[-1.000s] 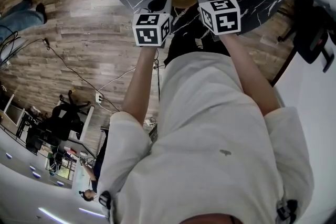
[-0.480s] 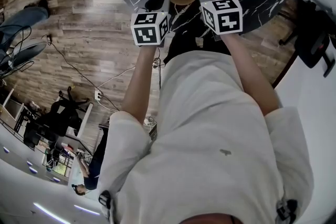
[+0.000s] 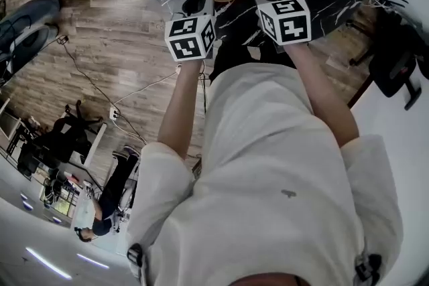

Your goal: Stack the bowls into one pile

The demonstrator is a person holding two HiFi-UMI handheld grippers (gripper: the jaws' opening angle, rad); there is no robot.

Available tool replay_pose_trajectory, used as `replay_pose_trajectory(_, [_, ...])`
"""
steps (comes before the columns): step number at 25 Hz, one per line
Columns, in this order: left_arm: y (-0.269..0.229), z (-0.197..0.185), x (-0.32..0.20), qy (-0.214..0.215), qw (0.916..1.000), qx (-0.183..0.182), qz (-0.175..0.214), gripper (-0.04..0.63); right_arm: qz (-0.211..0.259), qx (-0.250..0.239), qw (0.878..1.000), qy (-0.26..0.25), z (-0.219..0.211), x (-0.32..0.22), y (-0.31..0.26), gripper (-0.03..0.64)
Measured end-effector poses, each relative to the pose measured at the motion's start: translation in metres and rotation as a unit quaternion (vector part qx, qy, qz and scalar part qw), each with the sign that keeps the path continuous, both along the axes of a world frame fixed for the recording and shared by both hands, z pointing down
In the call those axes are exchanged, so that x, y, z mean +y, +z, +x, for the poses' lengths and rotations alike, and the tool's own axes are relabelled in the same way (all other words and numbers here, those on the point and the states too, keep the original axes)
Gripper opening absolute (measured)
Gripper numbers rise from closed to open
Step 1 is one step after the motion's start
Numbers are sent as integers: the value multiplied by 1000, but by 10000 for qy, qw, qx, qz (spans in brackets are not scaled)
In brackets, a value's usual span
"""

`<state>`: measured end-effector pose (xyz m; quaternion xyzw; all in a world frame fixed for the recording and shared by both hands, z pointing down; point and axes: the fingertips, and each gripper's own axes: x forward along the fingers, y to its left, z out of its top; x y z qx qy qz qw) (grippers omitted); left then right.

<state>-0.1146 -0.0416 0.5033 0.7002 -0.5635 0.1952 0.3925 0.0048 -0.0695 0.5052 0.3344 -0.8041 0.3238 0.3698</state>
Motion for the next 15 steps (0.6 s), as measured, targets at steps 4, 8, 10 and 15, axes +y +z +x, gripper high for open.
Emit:
replay_pose_trajectory(4, [-4,11,9,-467,9989,6,92,66,7,61,9997,-238,17,2,-1,50])
replay_pose_trajectory(8, [-3,29,17,-772,9970,86,49,66,32,110,9989,-458,31,-2,-2,54])
replay_pose_trajectory(10, [-3,39,21,-815,9966,93,53,68,47,133,9983,-566,36,-3,-2,56])
replay_pose_trajectory(15, [0,71,26,-791,9966,221,54,83,80,237,9967,-778,53,-8,1,63])
